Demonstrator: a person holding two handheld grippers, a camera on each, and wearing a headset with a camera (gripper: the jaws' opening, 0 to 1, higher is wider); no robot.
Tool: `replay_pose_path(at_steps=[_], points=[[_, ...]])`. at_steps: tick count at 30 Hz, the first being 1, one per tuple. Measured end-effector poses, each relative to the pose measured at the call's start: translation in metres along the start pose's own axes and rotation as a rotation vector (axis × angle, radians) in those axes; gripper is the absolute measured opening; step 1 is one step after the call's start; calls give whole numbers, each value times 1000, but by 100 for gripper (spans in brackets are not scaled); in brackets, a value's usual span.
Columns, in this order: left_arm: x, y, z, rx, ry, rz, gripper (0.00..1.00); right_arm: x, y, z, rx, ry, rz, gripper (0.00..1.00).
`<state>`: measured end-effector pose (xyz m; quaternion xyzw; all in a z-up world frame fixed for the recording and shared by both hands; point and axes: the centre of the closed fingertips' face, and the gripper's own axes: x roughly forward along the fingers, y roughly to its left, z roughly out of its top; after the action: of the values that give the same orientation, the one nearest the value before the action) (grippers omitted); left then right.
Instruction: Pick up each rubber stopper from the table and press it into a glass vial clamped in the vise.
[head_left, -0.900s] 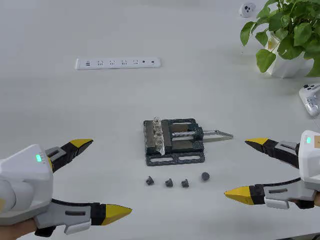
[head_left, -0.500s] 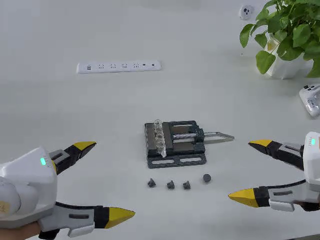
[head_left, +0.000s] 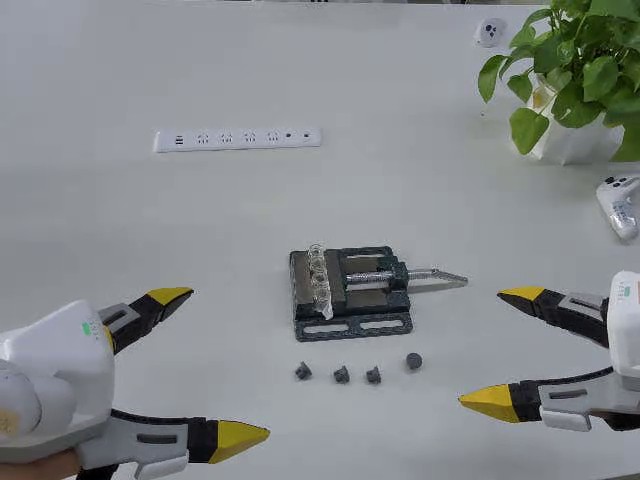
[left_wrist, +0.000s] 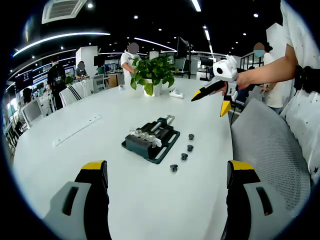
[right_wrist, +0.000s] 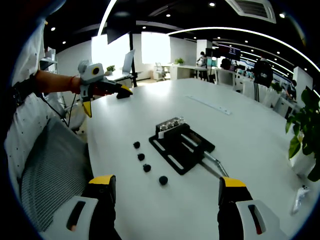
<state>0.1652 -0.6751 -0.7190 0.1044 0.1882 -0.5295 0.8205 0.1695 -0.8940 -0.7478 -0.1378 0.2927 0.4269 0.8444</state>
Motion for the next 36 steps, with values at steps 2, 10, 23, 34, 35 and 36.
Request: replay_pose_path(at_steps=[2,10,23,34,35,36], points=[[1,-1,0,0,0,-1,99,1,-1,1,1,-3,2,83],[3,3,-4,-7,1,-4,99,5,-3,3,-7,11,11,82],[6,3,-9,-14,1,-14,99,12,-2,4,-30,63,47,75],[6,4,-10,-25,-12,-16,99,31,7,0,-134,225,146,56],[6,4,-10,-27,-14,-17,99,34,8,1,-133,228,153,55],[6,4,-9,-28,-18,-16,99,37,10,1,-132,251,163,54]])
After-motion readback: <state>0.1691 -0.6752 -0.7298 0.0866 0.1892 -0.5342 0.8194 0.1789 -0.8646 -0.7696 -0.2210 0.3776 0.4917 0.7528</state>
